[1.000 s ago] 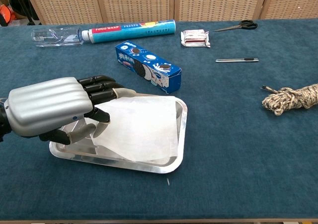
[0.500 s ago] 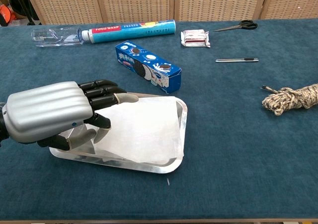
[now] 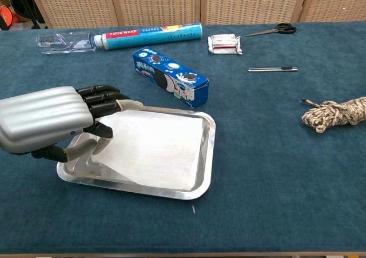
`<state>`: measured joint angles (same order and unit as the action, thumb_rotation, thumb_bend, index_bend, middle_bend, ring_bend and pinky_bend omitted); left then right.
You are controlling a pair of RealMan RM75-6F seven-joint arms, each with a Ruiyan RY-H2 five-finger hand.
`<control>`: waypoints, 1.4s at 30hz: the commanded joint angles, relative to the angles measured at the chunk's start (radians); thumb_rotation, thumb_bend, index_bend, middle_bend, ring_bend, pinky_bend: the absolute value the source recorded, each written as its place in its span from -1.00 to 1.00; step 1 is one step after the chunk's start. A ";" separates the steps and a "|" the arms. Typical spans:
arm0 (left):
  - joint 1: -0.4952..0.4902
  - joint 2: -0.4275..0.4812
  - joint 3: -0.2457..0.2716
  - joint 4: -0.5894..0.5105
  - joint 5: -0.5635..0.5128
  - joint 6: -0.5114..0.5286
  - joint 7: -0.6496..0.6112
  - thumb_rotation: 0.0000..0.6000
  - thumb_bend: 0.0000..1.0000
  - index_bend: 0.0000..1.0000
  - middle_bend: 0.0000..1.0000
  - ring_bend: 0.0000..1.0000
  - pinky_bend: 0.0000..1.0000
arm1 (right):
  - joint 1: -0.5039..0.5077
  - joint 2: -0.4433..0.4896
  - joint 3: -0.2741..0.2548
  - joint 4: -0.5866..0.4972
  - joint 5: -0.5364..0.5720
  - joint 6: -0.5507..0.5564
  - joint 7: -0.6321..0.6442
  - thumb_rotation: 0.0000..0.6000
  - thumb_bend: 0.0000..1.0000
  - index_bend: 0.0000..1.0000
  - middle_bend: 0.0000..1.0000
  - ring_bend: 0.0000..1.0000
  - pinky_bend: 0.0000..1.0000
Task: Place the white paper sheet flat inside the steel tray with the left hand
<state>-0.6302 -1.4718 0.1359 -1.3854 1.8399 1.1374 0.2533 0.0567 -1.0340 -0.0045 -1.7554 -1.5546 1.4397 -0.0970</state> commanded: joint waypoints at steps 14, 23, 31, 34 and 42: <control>0.004 -0.027 -0.001 0.030 -0.005 -0.001 -0.008 1.00 0.21 0.48 -0.95 -1.00 -1.00 | 0.000 0.000 0.001 0.000 0.002 0.001 0.000 1.00 -1.00 -0.80 -1.00 -1.00 -1.00; 0.007 -0.023 -0.004 0.023 -0.012 -0.001 0.004 1.00 0.21 0.48 -0.95 -1.00 -1.00 | -0.001 -0.001 0.001 0.000 -0.001 0.003 0.000 1.00 -1.00 -0.80 -1.00 -1.00 -1.00; 0.008 -0.018 -0.005 0.021 -0.017 -0.007 0.016 1.00 0.19 0.45 -0.95 -1.00 -1.00 | -0.002 -0.004 0.003 0.003 0.000 0.008 -0.001 1.00 -1.00 -0.80 -1.00 -1.00 -1.00; 0.008 -0.016 -0.005 0.018 -0.019 -0.010 0.021 1.00 0.17 0.30 -0.95 -1.00 -1.00 | -0.002 -0.005 0.004 0.004 0.000 0.010 0.000 1.00 -1.00 -0.80 -1.00 -1.00 -1.00; 0.005 -0.002 -0.007 -0.007 -0.025 -0.021 0.038 1.00 0.15 -0.05 -0.95 -1.00 -1.00 | -0.005 -0.007 0.005 0.006 -0.001 0.016 0.002 1.00 -1.00 -0.80 -1.00 -1.00 -1.00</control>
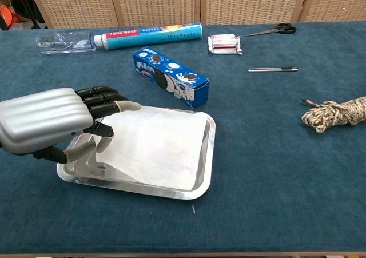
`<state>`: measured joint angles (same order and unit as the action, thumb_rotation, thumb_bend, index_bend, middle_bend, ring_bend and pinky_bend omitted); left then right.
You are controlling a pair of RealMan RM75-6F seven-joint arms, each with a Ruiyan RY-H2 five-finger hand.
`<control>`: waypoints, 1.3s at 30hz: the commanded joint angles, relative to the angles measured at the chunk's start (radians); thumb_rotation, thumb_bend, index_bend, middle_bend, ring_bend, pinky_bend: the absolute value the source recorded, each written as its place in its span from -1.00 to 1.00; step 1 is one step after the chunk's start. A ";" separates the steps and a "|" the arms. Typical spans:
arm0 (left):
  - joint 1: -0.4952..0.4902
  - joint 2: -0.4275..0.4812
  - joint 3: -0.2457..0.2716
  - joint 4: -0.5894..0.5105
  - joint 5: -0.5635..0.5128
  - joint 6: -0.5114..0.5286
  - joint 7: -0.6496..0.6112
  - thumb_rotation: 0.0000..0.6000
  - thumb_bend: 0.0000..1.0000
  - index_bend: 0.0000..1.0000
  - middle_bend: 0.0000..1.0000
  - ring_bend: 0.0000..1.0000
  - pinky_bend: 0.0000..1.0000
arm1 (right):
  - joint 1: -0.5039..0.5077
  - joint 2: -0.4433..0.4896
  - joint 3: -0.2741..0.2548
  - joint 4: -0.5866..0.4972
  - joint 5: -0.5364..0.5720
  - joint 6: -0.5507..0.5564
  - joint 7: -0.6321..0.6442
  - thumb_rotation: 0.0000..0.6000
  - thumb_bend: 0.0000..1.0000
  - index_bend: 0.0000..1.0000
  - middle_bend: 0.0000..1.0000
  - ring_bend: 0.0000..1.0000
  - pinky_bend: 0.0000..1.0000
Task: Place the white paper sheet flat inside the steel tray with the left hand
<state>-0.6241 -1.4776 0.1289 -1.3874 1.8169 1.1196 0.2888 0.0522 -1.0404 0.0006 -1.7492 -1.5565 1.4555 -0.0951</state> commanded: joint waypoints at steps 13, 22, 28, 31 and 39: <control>-0.003 0.029 0.006 -0.051 0.002 -0.011 0.008 1.00 0.00 -0.17 -0.95 -1.00 -1.00 | -0.001 -0.004 0.002 0.001 0.002 0.002 -0.004 1.00 -1.00 -0.80 -1.00 -1.00 -1.00; -0.006 0.044 0.014 -0.080 0.017 -0.012 0.003 1.00 -0.04 -0.17 -0.95 -1.00 -1.00 | -0.002 -0.005 0.003 0.002 0.002 0.006 -0.004 1.00 -1.00 -0.80 -1.00 -1.00 -1.00; -0.006 0.047 0.020 -0.083 0.025 -0.011 0.002 1.00 -0.05 -0.18 -0.95 -1.00 -1.00 | -0.003 -0.005 0.005 0.002 0.004 0.008 -0.002 1.00 -1.00 -0.80 -1.00 -1.00 -1.00; -0.005 0.054 0.025 -0.089 0.029 -0.016 0.004 1.00 -0.05 -0.17 -0.95 -1.00 -1.00 | -0.003 -0.005 0.005 0.003 0.003 0.007 -0.002 1.00 -1.00 -0.80 -1.00 -1.00 -1.00; -0.001 0.066 0.034 -0.100 0.037 -0.015 0.008 1.00 -0.05 -0.17 -0.95 -1.00 -1.00 | -0.003 -0.007 0.004 0.001 0.002 0.008 -0.006 1.00 -1.00 -0.80 -1.00 -1.00 -1.00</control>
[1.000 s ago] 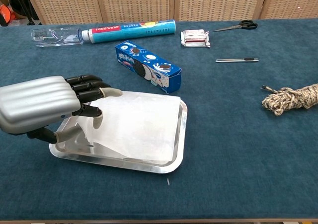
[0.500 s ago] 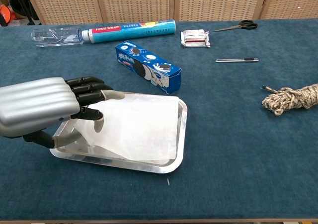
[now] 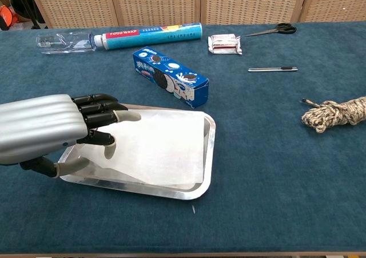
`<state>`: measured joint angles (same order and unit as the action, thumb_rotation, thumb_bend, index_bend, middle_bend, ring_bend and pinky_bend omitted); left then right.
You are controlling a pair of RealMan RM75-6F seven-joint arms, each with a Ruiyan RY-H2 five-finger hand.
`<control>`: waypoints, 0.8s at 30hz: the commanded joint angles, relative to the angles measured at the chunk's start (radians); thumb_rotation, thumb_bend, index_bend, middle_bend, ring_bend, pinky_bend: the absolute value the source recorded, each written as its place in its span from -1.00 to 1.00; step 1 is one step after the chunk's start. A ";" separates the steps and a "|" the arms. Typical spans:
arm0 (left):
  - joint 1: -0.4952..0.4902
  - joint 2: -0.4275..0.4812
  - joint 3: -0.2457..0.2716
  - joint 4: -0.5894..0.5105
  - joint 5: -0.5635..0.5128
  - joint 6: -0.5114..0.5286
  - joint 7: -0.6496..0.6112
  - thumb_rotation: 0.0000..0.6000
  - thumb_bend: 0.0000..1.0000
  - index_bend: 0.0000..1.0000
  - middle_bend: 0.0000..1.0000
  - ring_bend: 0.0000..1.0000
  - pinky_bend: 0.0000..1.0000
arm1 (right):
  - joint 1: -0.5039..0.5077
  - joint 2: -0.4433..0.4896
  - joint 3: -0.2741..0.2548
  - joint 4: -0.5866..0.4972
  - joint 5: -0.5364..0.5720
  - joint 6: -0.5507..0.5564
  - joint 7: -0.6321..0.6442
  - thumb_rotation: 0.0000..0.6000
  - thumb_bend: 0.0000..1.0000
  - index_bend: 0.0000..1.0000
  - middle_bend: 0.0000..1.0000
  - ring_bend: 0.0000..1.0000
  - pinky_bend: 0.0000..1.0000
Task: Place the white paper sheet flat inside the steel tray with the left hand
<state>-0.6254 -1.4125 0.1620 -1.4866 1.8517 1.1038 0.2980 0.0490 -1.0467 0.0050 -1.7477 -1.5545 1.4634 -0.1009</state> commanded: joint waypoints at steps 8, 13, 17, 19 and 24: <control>0.002 0.008 0.008 -0.008 0.013 0.001 -0.007 1.00 -0.05 -0.17 -0.95 -1.00 -1.00 | 0.000 -0.002 0.001 0.000 0.002 0.000 -0.002 1.00 -1.00 -0.80 -1.00 -1.00 -1.00; 0.000 0.012 0.013 -0.013 0.021 -0.002 -0.006 1.00 -0.06 -0.17 -0.95 -1.00 -1.00 | 0.000 -0.002 0.002 0.001 0.002 0.000 -0.001 1.00 -1.00 -0.80 -1.00 -1.00 -1.00; 0.001 0.015 0.014 -0.017 0.021 -0.004 -0.005 1.00 -0.18 -0.21 -0.95 -1.00 -1.00 | 0.000 -0.002 0.002 0.001 0.003 0.000 -0.001 1.00 -1.00 -0.80 -1.00 -1.00 -1.00; 0.001 0.018 0.015 -0.019 0.021 -0.005 -0.005 1.00 -0.23 -0.24 -0.95 -1.00 -1.00 | 0.000 -0.002 0.002 0.001 0.004 -0.001 -0.001 1.00 -1.00 -0.80 -1.00 -1.00 -1.00; 0.006 0.031 0.009 -0.035 0.019 0.012 -0.014 1.00 -0.27 -0.26 -0.95 -1.00 -1.00 | 0.001 -0.003 0.002 0.001 0.003 -0.002 -0.003 1.00 -1.00 -0.80 -1.00 -1.00 -1.00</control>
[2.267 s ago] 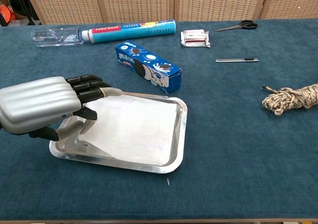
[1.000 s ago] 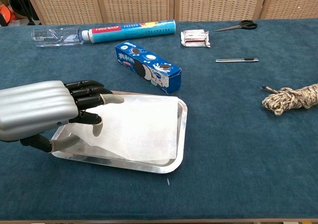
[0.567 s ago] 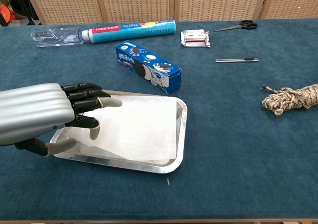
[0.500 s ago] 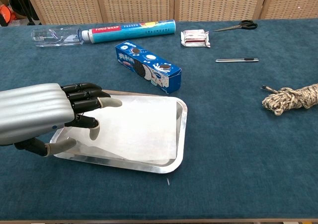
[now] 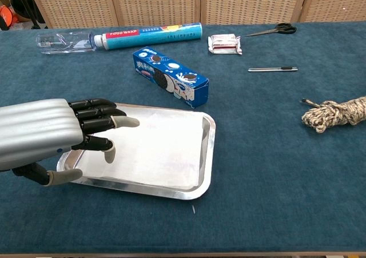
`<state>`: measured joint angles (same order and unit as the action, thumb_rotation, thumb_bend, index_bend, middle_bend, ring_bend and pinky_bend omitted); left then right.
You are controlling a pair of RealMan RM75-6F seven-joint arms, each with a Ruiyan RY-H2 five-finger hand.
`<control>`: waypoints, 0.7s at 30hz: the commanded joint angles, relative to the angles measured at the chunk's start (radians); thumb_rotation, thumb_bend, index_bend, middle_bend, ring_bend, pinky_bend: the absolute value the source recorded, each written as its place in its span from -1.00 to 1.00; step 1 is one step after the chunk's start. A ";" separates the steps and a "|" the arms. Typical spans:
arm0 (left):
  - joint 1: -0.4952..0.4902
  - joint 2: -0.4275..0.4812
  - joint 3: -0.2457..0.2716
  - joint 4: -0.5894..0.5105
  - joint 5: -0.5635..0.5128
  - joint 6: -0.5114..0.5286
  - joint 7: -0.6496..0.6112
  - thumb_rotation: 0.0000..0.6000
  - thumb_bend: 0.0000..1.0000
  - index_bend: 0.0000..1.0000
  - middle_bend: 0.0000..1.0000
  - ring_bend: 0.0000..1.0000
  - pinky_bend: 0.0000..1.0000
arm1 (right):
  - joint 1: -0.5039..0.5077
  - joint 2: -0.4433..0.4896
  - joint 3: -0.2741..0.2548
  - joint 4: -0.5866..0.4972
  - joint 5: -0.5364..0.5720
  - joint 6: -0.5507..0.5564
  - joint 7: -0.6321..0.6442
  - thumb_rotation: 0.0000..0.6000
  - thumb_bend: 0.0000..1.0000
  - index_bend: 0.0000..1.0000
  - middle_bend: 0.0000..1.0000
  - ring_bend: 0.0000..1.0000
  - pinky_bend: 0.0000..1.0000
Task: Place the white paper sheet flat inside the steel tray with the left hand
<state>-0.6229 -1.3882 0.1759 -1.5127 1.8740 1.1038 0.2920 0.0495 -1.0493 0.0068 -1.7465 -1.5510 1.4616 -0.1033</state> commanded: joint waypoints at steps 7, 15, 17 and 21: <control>0.025 0.023 -0.062 -0.055 -0.081 0.052 -0.047 1.00 -0.30 -0.30 -0.95 -1.00 -1.00 | 0.000 0.000 -0.002 -0.002 -0.004 -0.001 -0.003 1.00 -1.00 -0.80 -1.00 -1.00 -1.00; 0.041 0.031 -0.143 -0.193 -0.315 -0.028 -0.049 1.00 -0.37 -0.31 -0.95 -1.00 -1.00 | -0.003 0.006 -0.007 -0.007 -0.018 0.008 0.001 1.00 -1.00 -0.80 -1.00 -1.00 -1.00; 0.041 0.031 -0.152 -0.211 -0.349 -0.043 -0.057 0.96 -0.37 -0.32 -0.95 -1.00 -1.00 | -0.005 0.007 -0.008 -0.008 -0.020 0.010 0.001 1.00 -1.00 -0.80 -1.00 -1.00 -1.00; 0.035 0.033 -0.171 -0.238 -0.422 -0.080 -0.061 0.70 -0.40 -0.36 -0.95 -1.00 -1.00 | -0.006 0.008 -0.008 -0.009 -0.024 0.014 0.002 1.00 -1.00 -0.80 -1.00 -1.00 -1.00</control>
<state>-0.5857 -1.3567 0.0193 -1.7332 1.4785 1.0440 0.2344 0.0435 -1.0418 -0.0014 -1.7558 -1.5746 1.4755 -0.1015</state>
